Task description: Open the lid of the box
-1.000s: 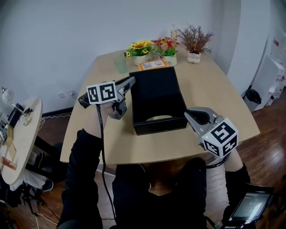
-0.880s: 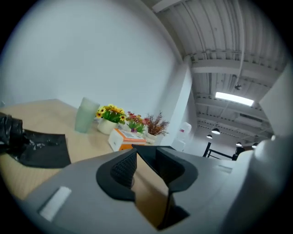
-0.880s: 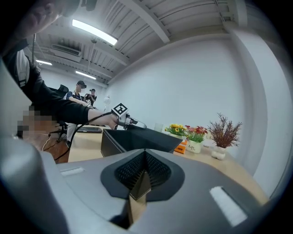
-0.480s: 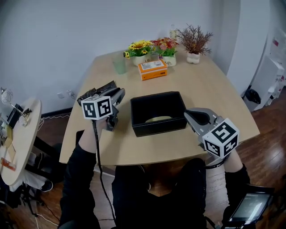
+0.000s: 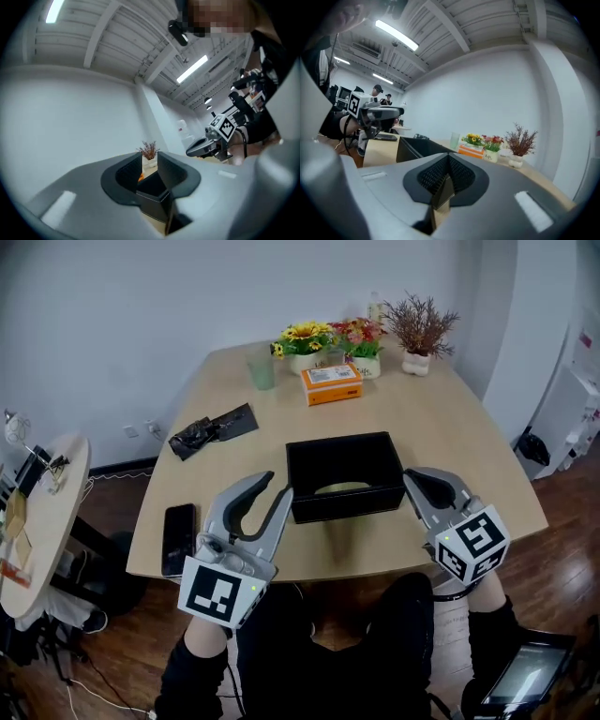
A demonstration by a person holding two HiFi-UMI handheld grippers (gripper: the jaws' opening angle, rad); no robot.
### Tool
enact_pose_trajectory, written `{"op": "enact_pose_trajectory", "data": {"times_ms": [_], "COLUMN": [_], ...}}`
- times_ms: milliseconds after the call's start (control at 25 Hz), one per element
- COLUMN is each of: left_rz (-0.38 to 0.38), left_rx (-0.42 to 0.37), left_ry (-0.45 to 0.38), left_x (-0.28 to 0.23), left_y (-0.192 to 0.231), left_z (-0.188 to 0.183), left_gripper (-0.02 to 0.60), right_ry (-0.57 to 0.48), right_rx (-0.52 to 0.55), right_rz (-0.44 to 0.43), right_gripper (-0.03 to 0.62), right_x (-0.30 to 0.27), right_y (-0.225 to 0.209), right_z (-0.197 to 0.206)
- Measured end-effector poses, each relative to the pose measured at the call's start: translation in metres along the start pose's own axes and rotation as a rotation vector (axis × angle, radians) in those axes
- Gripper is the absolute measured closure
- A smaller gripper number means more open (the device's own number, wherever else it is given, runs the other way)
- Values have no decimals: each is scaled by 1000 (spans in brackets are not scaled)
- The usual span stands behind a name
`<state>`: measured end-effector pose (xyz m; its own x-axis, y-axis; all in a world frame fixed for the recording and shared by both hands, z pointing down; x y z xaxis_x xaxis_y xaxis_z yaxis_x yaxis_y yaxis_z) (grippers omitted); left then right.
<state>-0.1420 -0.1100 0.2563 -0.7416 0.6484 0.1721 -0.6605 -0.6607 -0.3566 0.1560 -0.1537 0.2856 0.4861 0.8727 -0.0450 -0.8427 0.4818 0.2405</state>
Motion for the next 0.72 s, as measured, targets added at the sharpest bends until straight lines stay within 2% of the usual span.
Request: {"op": "enact_pose_trajectory", "data": {"times_ms": [80, 160, 240, 320, 400, 480, 640, 720], "left_rz": [-32, -60, -89, -115, -137, -151, -129, -120], "left_rx": [-38, -27, 4, 21, 15, -13, -115, -133], "left_ry": [-10, -22, -47, -65, -74, -62, 22, 20], "left_x": [4, 4, 4, 4, 2, -2, -7, -7], "left_y": [-14, -22, -26, -29, -34, -40, -56, -61], "left_z": [-1, 1, 2, 4, 5, 6, 11, 10], "left_gripper": [499, 499, 499, 499, 499, 499, 499, 500], "right_ry": [-129, -274, -389, -462, -499, -521, -537, -543], "right_rx": [-82, -171, -170, -119, -68, -20, 53, 70], "right_rz": [44, 106, 208, 313, 369, 391, 393, 378], "right_gripper": [592, 592, 592, 592, 592, 592, 592, 592], "right_x": [13, 29, 43, 52, 56, 57, 53, 52], "right_y": [-3, -5, 1, 13, 28, 42, 64, 71], "right_z": [-10, -22, -30, -35, -34, -30, -28, -28]}}
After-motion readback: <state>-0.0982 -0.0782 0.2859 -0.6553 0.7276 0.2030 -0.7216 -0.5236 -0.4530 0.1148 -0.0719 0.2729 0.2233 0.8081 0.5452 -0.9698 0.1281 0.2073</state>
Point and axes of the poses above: the fingertips, and each gripper's own axes: x backward along the fingers, y to its left, z out of its underside, the point moved 10 cm from there along x, backward along the fingers, and after that the axes turned 9 degrees about z, right-handed, at the moved point
